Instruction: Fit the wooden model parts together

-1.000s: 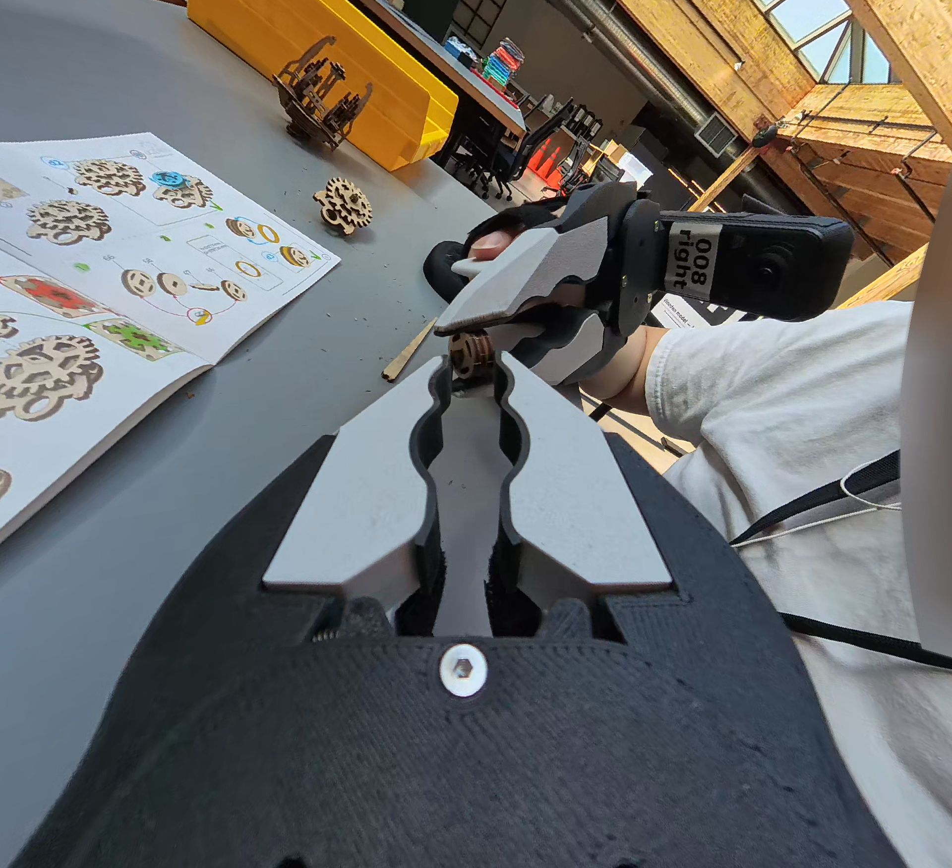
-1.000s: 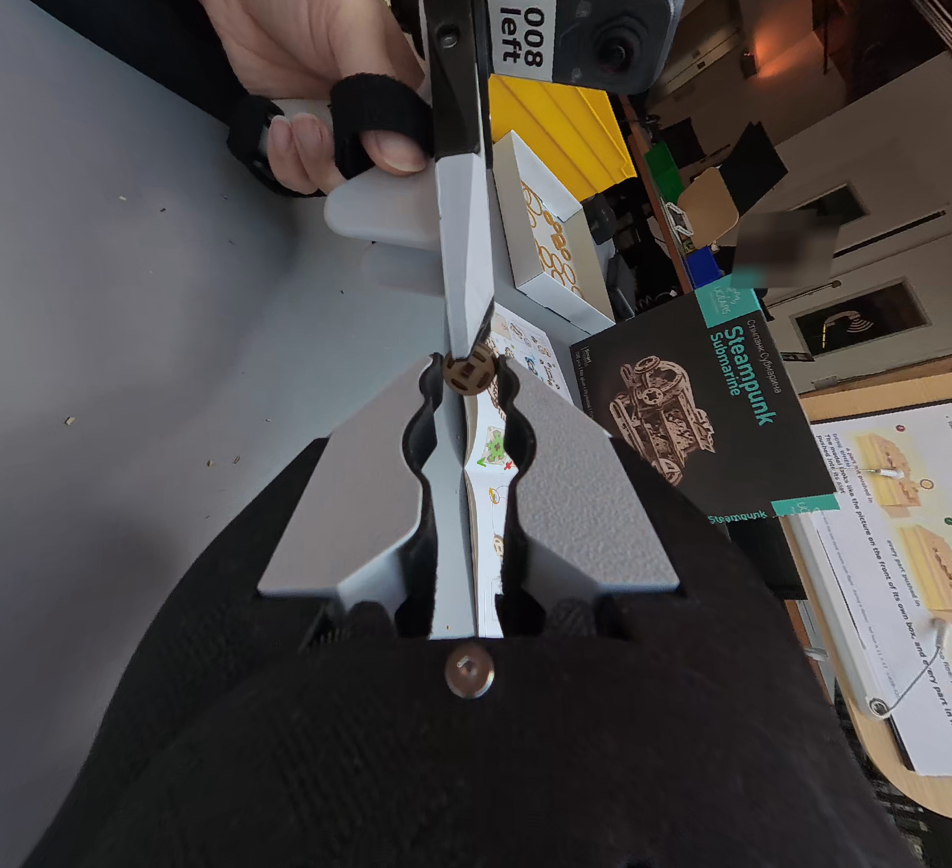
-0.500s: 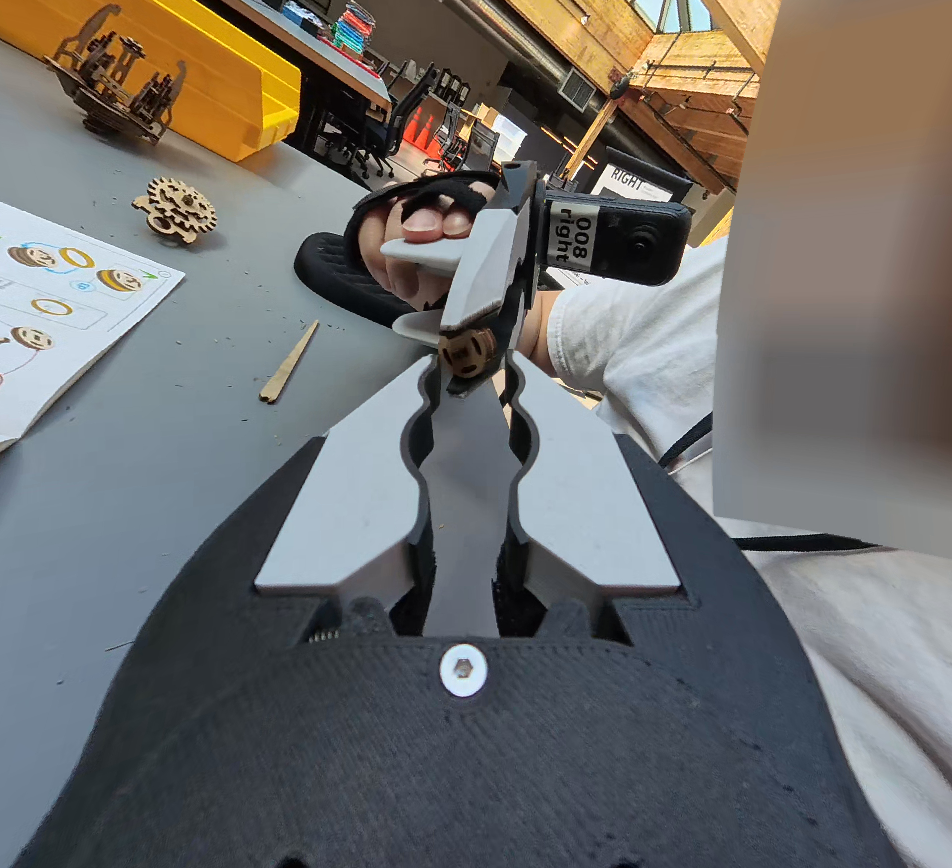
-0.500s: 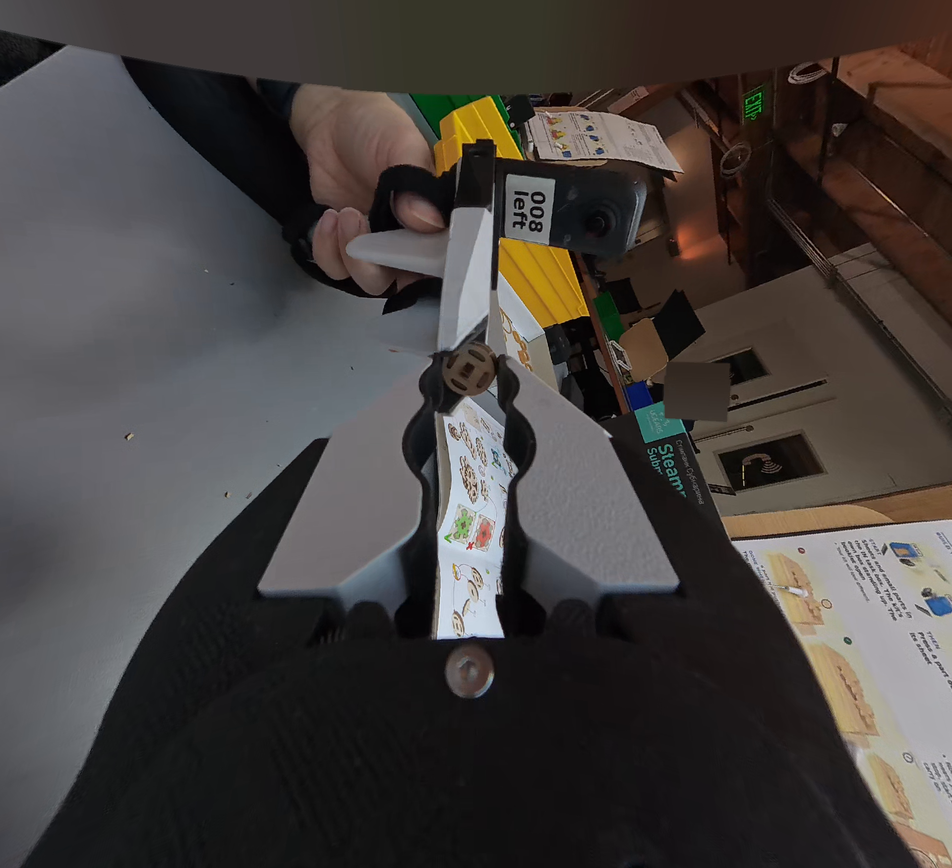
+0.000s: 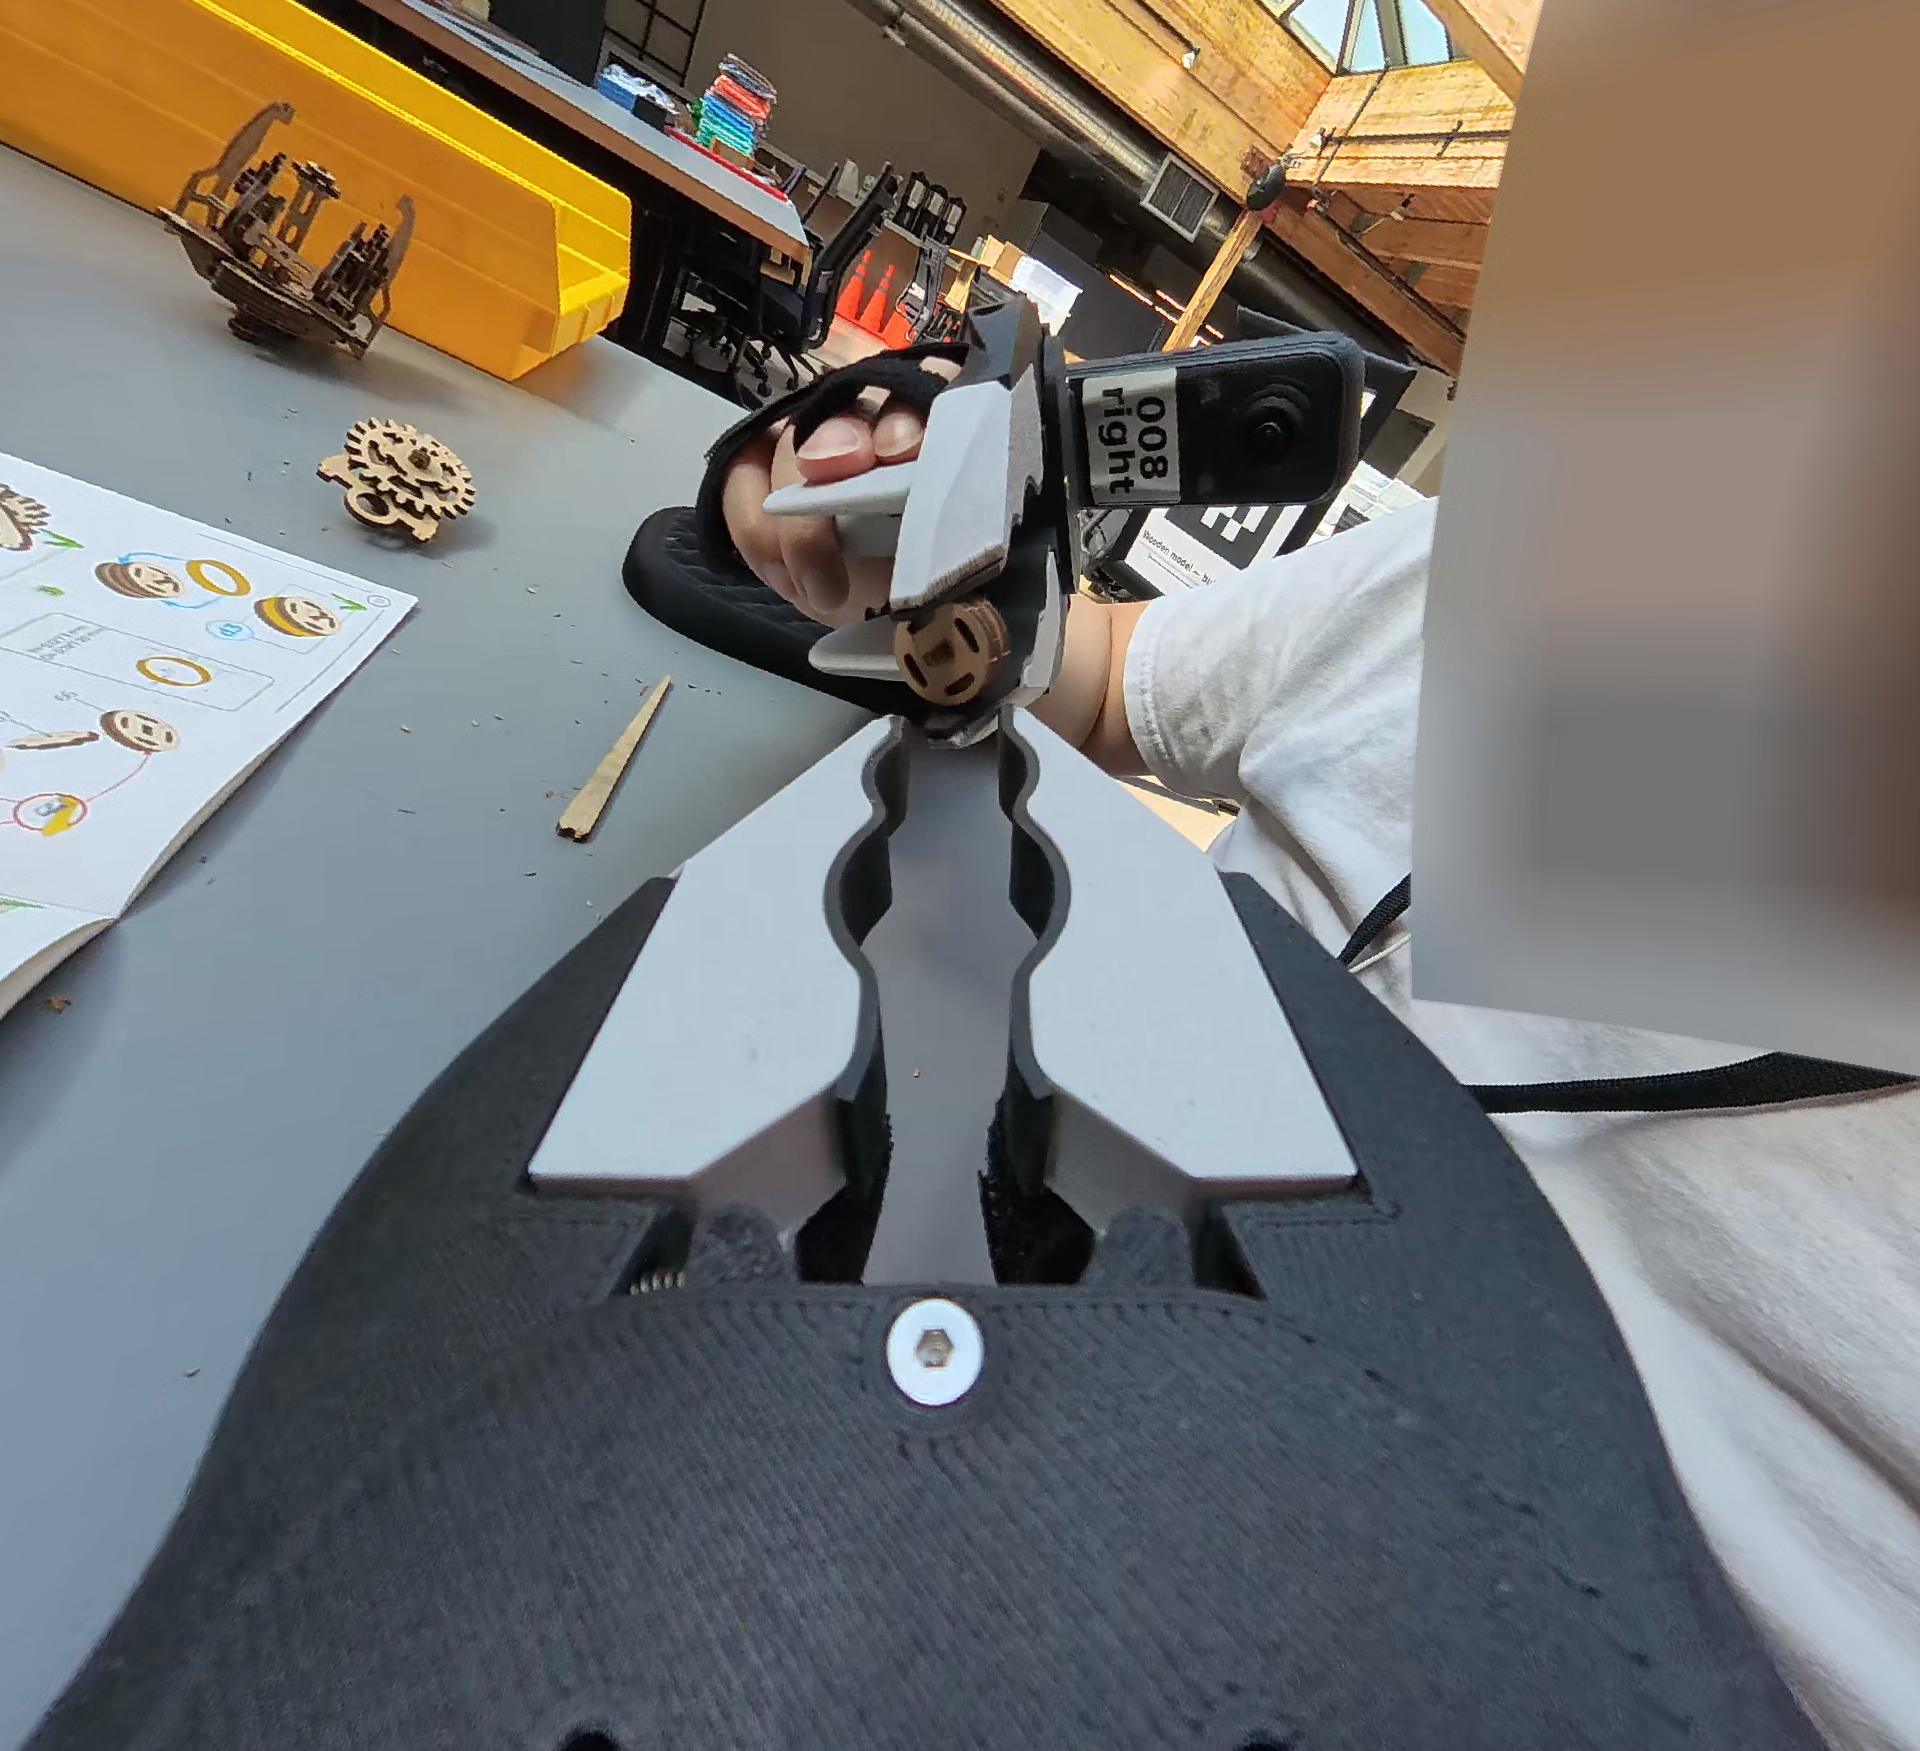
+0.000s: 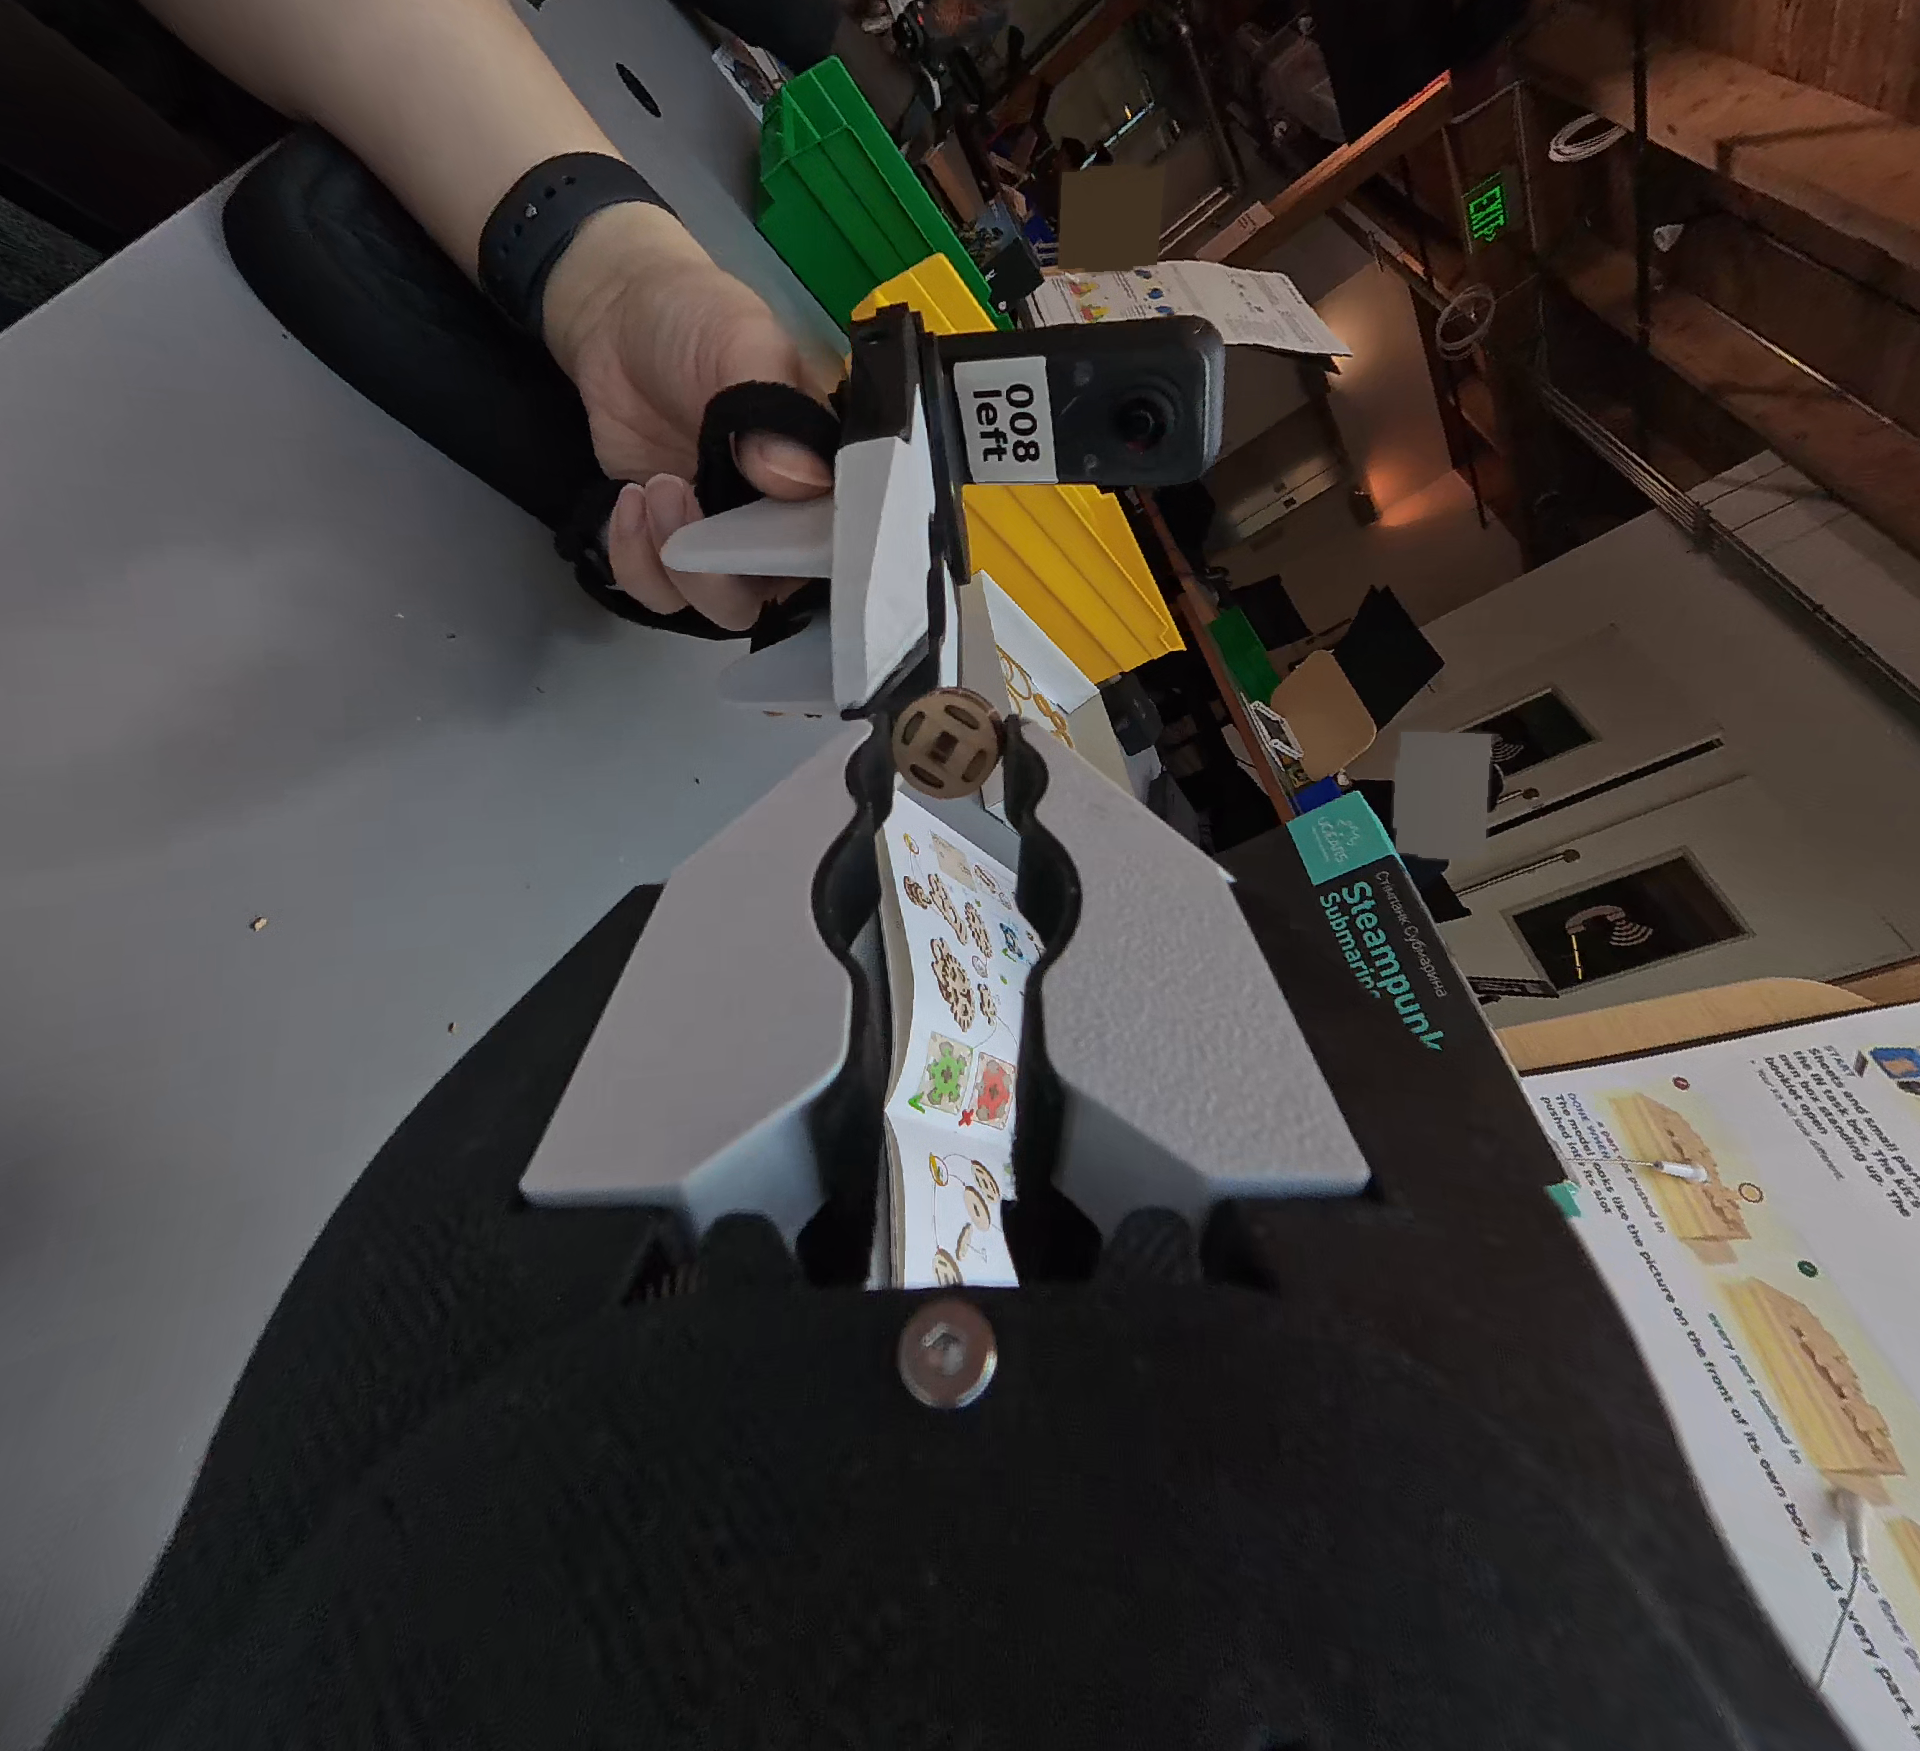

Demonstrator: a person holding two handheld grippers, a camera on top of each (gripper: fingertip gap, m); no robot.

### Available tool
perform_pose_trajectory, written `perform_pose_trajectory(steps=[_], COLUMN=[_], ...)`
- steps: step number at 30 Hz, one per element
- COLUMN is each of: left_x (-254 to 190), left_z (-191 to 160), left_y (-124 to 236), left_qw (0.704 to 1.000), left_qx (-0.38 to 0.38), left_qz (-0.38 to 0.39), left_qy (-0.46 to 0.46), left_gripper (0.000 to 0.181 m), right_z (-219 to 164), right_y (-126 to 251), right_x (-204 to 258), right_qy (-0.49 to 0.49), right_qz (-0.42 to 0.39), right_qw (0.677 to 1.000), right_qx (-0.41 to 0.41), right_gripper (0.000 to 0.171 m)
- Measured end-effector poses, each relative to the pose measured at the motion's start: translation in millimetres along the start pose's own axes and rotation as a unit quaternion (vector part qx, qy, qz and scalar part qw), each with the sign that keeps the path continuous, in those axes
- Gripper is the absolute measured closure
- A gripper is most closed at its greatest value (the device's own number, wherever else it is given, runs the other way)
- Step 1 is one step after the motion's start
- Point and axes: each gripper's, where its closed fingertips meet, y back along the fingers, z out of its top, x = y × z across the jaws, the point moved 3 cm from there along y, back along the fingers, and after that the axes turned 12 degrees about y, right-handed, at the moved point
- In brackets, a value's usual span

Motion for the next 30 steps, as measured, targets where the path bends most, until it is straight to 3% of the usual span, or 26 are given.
perform_pose_trajectory(steps=[5, 9, 13, 23, 30], left_x=[-4, -7, -2, 1, -11], left_z=[3, 6, 8, 13, 10], left_y=[1, 3, 5, 8, 4], left_qw=[1.000, 1.000, 1.000, 0.999, 0.999], left_qx=[-0.008, -0.017, -0.023, -0.042, -0.032], left_qz=[-0.008, -0.010, 0.006, 0.004, -0.036], left_qy=[-0.010, -0.014, -0.010, 0.009, 0.004], left_gripper=[0.166, 0.164, 0.162, 0.163, 0.163], right_z=[0, -8, -18, -8, 7], right_y=[-2, -3, -6, -6, -1], right_x=[-1, -9, -9, -2, -1], right_qy=[-0.108, -0.250, -0.312, -0.273, -0.143], right_qz=[0.035, 0.059, 0.072, 0.083, 0.043], right_qw=[0.993, 0.964, 0.946, 0.956, 0.984], right_qx=[-0.034, -0.063, -0.051, -0.062, -0.101], right_gripper=[0.152, 0.152, 0.152, 0.152, 0.151])
